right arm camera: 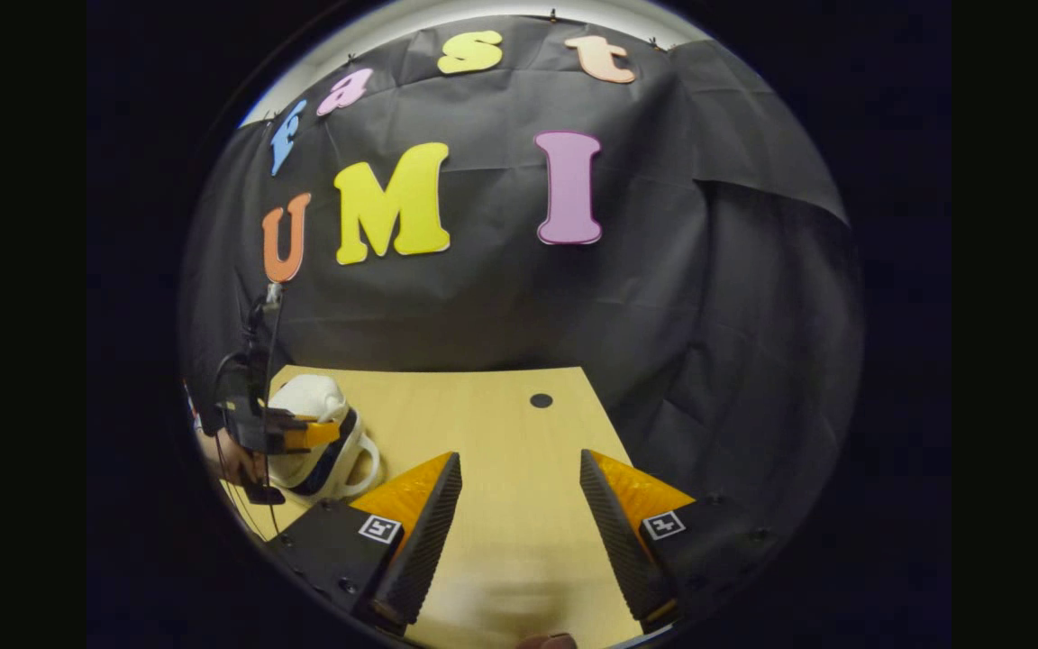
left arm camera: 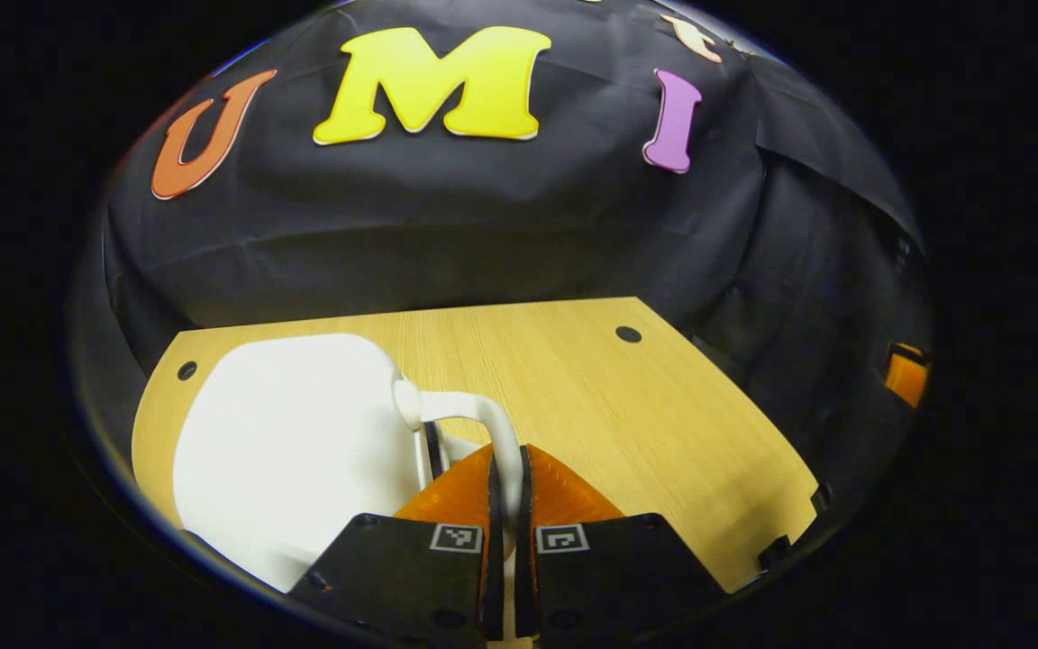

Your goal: First open the suitcase, pack the skin care products into it, and then close the suitcase.

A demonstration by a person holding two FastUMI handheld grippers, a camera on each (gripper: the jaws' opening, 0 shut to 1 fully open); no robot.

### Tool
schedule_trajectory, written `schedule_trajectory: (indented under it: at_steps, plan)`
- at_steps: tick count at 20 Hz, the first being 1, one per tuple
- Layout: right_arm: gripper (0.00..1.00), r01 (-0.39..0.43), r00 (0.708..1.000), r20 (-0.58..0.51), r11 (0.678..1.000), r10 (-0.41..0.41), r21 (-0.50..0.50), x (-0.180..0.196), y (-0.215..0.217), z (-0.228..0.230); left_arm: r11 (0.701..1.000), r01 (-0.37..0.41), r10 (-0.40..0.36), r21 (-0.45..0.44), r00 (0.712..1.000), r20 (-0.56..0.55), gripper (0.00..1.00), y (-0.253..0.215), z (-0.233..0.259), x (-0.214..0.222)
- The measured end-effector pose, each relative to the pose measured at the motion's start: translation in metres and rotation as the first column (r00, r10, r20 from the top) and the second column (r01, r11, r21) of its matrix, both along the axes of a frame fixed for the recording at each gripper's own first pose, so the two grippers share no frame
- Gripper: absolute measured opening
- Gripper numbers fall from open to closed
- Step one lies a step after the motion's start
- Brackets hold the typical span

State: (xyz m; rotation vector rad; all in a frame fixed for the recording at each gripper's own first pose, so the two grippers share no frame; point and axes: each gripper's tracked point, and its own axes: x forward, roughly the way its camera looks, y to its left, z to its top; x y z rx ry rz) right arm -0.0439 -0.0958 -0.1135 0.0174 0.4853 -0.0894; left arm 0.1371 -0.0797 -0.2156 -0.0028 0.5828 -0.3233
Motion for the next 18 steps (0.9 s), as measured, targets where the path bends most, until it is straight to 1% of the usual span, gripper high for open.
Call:
schedule_trajectory:
  at_steps: [1,3,6,7,8,10,12,13,14,15,16,18]
  plan:
    - [0.78,0.004,1.000,-0.001,1.000,-0.004,-0.001,-0.001,-0.004,0.000,1.000,-0.002,0.002,0.007,1.000,-0.015,0.08,-0.005,-0.012,0.002]
    - [0.78,0.004,1.000,-0.007,1.000,-0.004,-0.006,0.000,-0.008,-0.001,1.000,-0.009,0.010,0.029,0.999,-0.035,0.07,-0.009,-0.024,0.001]
    - [0.77,-0.017,1.000,-0.021,1.000,0.017,0.006,0.002,0.000,-0.004,0.996,-0.024,0.027,0.082,0.999,-0.040,0.07,-0.013,-0.035,0.003]
    - [0.78,-0.027,0.999,-0.019,1.000,0.027,0.005,0.003,0.003,-0.004,0.995,-0.035,0.039,0.095,0.998,-0.041,0.08,-0.013,-0.038,0.004]
    - [0.77,-0.036,0.999,-0.018,0.999,0.036,0.005,0.004,0.008,-0.003,0.995,-0.043,0.048,0.092,0.997,-0.054,0.08,-0.015,-0.042,0.004]
    - [0.78,-0.052,0.998,-0.019,0.999,0.053,0.008,0.005,0.014,-0.004,0.997,-0.058,0.062,0.055,0.994,-0.087,0.08,-0.018,-0.045,0.001]
    - [0.78,-0.061,0.998,-0.018,0.998,0.061,0.012,0.008,0.018,-0.005,0.997,-0.071,0.073,0.017,0.990,-0.117,0.13,-0.021,-0.047,0.000]
    - [0.77,-0.061,0.998,-0.020,0.998,0.062,0.017,0.010,0.018,-0.005,0.996,-0.084,0.084,0.002,0.988,-0.126,0.23,-0.019,-0.045,-0.002]
    - [0.78,-0.063,0.998,-0.022,0.998,0.064,0.025,0.012,0.020,-0.007,0.997,-0.080,0.077,-0.021,0.988,-0.131,0.24,-0.023,-0.043,-0.004]
    - [0.78,-0.068,0.997,-0.022,0.997,0.069,0.033,0.015,0.024,-0.006,0.997,-0.078,0.074,-0.026,0.989,-0.130,0.29,-0.026,-0.035,-0.009]
    - [0.77,-0.076,0.997,-0.019,0.996,0.077,0.037,0.020,0.030,-0.005,0.997,-0.081,0.078,-0.017,0.990,-0.117,0.38,-0.026,-0.029,-0.012]
    - [0.78,-0.110,0.994,-0.006,0.993,0.110,0.035,0.028,0.043,-0.001,0.996,-0.091,0.090,-0.010,0.994,-0.059,0.89,-0.024,-0.004,-0.018]
